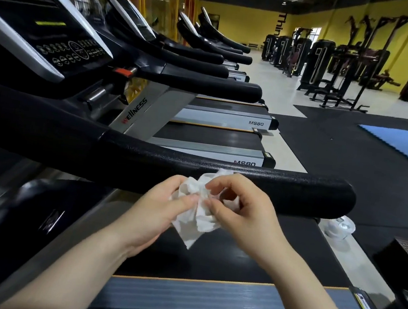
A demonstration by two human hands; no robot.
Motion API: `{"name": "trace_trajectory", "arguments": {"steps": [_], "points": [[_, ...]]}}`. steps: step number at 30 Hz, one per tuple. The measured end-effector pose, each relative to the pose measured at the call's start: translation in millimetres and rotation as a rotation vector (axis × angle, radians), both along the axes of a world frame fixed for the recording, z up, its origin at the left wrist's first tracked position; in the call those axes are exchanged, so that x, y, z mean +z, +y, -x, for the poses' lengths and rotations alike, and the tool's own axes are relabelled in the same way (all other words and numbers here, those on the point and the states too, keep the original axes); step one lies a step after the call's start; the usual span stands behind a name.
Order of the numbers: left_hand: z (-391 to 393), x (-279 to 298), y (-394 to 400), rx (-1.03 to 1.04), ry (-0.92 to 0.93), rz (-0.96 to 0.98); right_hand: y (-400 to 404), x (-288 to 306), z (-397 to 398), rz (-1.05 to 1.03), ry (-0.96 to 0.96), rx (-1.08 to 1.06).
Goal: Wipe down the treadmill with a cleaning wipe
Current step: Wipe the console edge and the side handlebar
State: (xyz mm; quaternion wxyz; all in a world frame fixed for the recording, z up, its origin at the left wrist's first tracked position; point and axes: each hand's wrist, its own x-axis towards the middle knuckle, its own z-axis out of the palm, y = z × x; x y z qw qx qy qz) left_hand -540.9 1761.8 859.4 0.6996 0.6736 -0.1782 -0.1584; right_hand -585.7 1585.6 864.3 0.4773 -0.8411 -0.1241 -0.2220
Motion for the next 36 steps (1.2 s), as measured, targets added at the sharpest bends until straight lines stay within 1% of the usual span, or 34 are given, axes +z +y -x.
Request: {"name": "trace_trajectory", "arguments": {"steps": [2,4,5,6,7,8,9,10,12,13,15,16,17,18,19,20,21,22,23,24,25,26,28,29,30,33,34,36], "points": [[-2.5,2.2,3.7,0.053,-0.036,-0.033,-17.2,-4.6,1.2,0.0,0.041,0.034],[-6.3,8.1,9.1,0.105,-0.088,-0.095,-38.3,-13.6,-3.0,0.155,0.097,-0.05],[-8.9,11.3,11.3,0.122,-0.128,-0.127,-47.3,-17.4,-6.2,0.198,0.11,-0.112],[-11.4,15.3,13.1,0.126,-0.173,-0.163,-53.3,-18.5,-8.7,0.152,0.114,-0.155],[-13.5,19.9,14.0,0.111,-0.218,-0.199,-55.5,-16.5,-10.7,0.026,0.119,-0.148],[-15.5,24.8,14.4,0.075,-0.251,-0.23,-55.4,-12.6,-13.2,-0.115,0.143,-0.094],[-17.2,29.2,13.7,0.025,-0.267,-0.244,-53.5,-7.1,-15.8,-0.215,0.182,0.004],[-18.7,33.3,12.5,-0.022,-0.275,-0.247,-50.8,-2.2,-19.3,-0.245,0.222,0.122],[-21.3,41.3,9.6,-0.088,-0.292,-0.243,-44.9,3.4,-28.0,-0.196,0.278,0.317],[-22.7,44.9,8.5,-0.107,-0.311,-0.25,-42.8,5.0,-32.0,-0.15,0.295,0.371],[-25.7,51.0,7.7,-0.105,-0.371,-0.291,-42.2,7.7,-39.2,-0.118,0.332,0.415],[-28.1,52.5,8.7,-0.071,-0.414,-0.329,-42.1,8.0,-43.0,-0.148,0.342,0.422],[-31.4,53.1,10.4,-0.018,-0.463,-0.376,-41.5,6.4,-47.6,-0.182,0.331,0.394],[-34.7,53.8,12.5,0.046,-0.507,-0.428,-39.6,4.3,-50.8,-0.207,0.276,0.335],[-38.1,54.3,14.6,0.103,-0.532,-0.464,-36.4,2.8,-52.3,-0.203,0.183,0.261],[-41.4,55.3,16.4,0.149,-0.536,-0.476,-33.8,2.5,-53.1,-0.155,0.069,0.192],[-44.9,56.2,18.0,0.184,-0.531,-0.468,-30.7,4.9,-52.5,-0.053,-0.056,0.158],[-48.2,57.6,19.4,0.214,-0.527,-0.457,-28.3,6.4,-51.9,0.092,-0.169,0.196],[-51.8,59.6,21.0,0.24,-0.532,-0.452,-24.9,8.2,-50.5,0.218,-0.235,0.294],[-55.3,62.9,23.0,0.257,-0.545,-0.453,-21.7,10.8,-50.2,0.285,-0.217,0.397],[-59.4,67.0,25.4,0.26,-0.562,-0.457,-18.8,12.6,-52.8,0.262,-0.161,0.445],[-63.9,71.9,28.4,0.248,-0.579,-0.458,-15.8,15.3,-57.9,0.162,-0.109,0.443],[-73.5,82.3,36.7,0.189,-0.603,-0.464,-8.0,22.0,-75.0,-0.02,-0.087,0.315],[-78.9,87.3,41.5,0.149,-0.616,-0.477,-3.0,26.1,-85.6,-0.036,-0.068,0.264],[-84.3,92.3,46.2,0.108,-0.629,-0.49,2.3,31.4,-95.6,-0.008,0.007,0.266],[-104.4,102.1,61.6,0.047,-0.64,-0.506,16.8,41.7,-127.6,0.031,0.304,0.434],[-112.4,103.2,68.3,0.046,-0.642,-0.515,22.9,45.2,-136.3,0.03,0.344,0.458],[-128.6,103.7,85.0,0.04,-0.674,-0.572,35.4,48.5,-155.6,0.021,0.378,0.417]]}}
